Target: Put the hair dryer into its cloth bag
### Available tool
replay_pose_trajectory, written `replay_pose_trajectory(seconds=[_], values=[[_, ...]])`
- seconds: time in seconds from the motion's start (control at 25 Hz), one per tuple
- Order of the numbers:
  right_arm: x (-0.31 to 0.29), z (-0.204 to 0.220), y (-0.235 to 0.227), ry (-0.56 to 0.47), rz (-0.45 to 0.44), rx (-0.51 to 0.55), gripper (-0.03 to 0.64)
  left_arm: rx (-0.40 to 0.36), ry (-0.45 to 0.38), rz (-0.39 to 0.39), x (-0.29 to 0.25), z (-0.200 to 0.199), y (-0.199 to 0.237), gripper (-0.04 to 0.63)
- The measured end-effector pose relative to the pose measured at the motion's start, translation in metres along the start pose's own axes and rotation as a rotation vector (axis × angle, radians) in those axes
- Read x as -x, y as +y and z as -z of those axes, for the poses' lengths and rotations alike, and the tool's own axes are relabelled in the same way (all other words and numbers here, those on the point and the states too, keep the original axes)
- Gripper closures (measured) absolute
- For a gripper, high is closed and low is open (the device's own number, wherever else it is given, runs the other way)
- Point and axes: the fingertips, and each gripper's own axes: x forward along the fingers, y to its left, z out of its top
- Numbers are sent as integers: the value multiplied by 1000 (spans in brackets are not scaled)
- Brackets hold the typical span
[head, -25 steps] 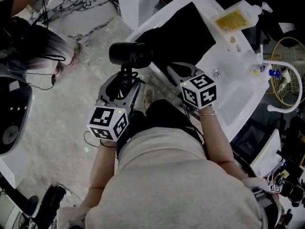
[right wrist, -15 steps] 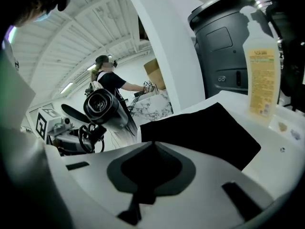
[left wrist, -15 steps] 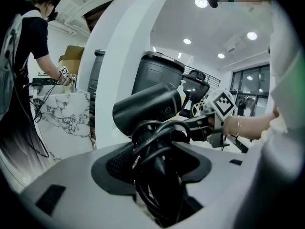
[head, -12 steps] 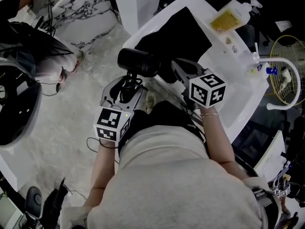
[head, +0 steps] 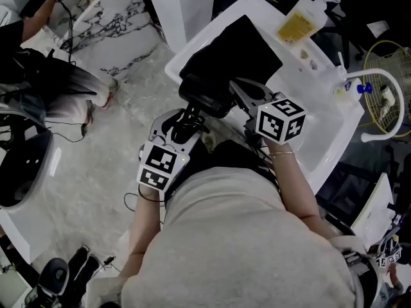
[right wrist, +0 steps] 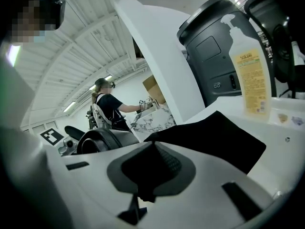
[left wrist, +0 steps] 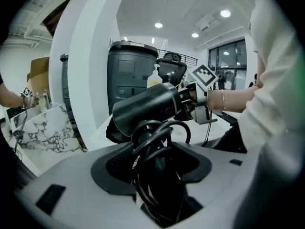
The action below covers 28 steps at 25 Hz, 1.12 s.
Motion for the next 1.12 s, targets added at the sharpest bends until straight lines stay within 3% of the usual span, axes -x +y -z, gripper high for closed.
replay_pose_trajectory(seconds=[0.32, 0.68, 0.92, 1.12], values=[[2, -1, 2, -3, -46, 28, 604, -129, 142, 67, -7, 16, 2, 353], [4, -3, 0, 6, -73, 41, 604, -184, 249, 141, -25, 22, 19, 353], [2, -5, -1, 12, -80, 52, 604, -196, 323, 142, -42, 23, 36, 353], [-4, -7, 0, 23, -79, 71, 604, -335, 390, 136, -50, 20, 42, 353]])
